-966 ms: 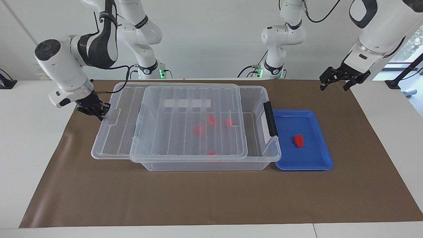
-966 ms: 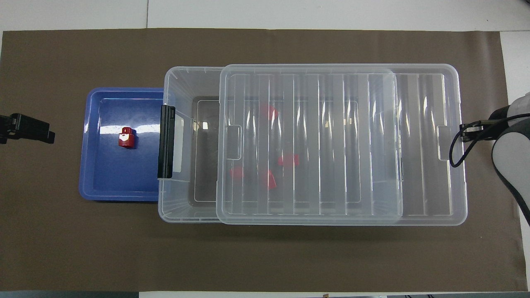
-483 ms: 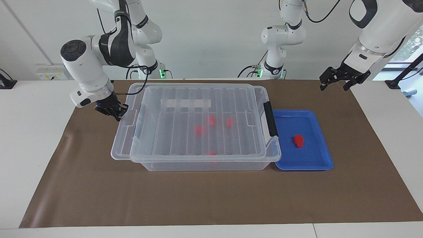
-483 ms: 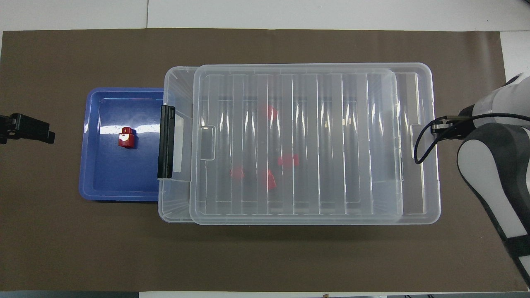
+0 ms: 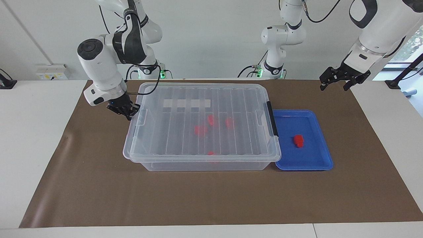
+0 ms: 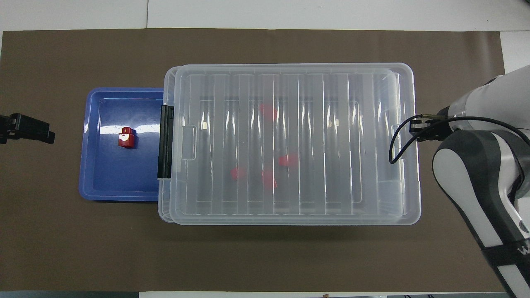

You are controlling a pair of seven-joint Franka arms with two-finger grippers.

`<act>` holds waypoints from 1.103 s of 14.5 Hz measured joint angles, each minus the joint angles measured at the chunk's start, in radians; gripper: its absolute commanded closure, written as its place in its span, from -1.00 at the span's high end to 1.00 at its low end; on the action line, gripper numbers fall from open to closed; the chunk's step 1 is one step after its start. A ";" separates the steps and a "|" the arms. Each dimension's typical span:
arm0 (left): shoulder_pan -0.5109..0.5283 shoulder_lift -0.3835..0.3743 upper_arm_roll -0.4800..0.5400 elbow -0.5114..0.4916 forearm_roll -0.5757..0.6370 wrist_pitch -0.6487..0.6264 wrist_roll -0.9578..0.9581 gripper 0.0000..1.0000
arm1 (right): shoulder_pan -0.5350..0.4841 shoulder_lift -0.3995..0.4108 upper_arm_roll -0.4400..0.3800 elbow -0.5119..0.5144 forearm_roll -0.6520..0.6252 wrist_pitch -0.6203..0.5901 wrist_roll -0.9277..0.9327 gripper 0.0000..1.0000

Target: Place red block in blue tray from box

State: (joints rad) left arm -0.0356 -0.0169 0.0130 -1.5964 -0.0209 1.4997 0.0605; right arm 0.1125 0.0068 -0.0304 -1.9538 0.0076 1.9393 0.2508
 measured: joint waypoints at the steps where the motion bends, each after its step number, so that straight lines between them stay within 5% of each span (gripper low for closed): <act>1: 0.000 0.000 0.000 0.000 0.000 0.000 0.000 1.00 | -0.001 0.000 0.000 0.000 0.000 0.000 0.000 -1.00; 9: 0.000 0.000 0.000 0.000 0.000 0.000 0.000 1.00 | -0.005 -0.002 -0.002 0.055 0.000 -0.088 0.000 -1.00; 11: 0.000 0.000 0.000 0.000 0.000 0.000 0.000 1.00 | -0.010 -0.007 -0.005 0.130 0.000 -0.183 0.000 -0.26; 12: 0.000 0.000 0.000 0.000 0.000 0.000 0.000 1.00 | -0.013 -0.012 -0.006 0.169 0.000 -0.227 0.000 0.69; 13: 0.000 0.000 0.000 0.000 0.000 0.000 0.000 1.00 | -0.015 -0.017 -0.009 0.209 0.000 -0.269 0.000 1.00; 16: 0.000 0.000 0.000 0.000 0.000 0.000 0.000 1.00 | -0.036 -0.030 -0.013 0.298 0.000 -0.355 -0.026 1.00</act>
State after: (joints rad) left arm -0.0356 -0.0169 0.0130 -1.5964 -0.0209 1.4997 0.0605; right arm 0.0767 -0.0234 -0.0431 -1.6555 0.0079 1.5847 0.2245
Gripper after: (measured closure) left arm 0.000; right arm 0.493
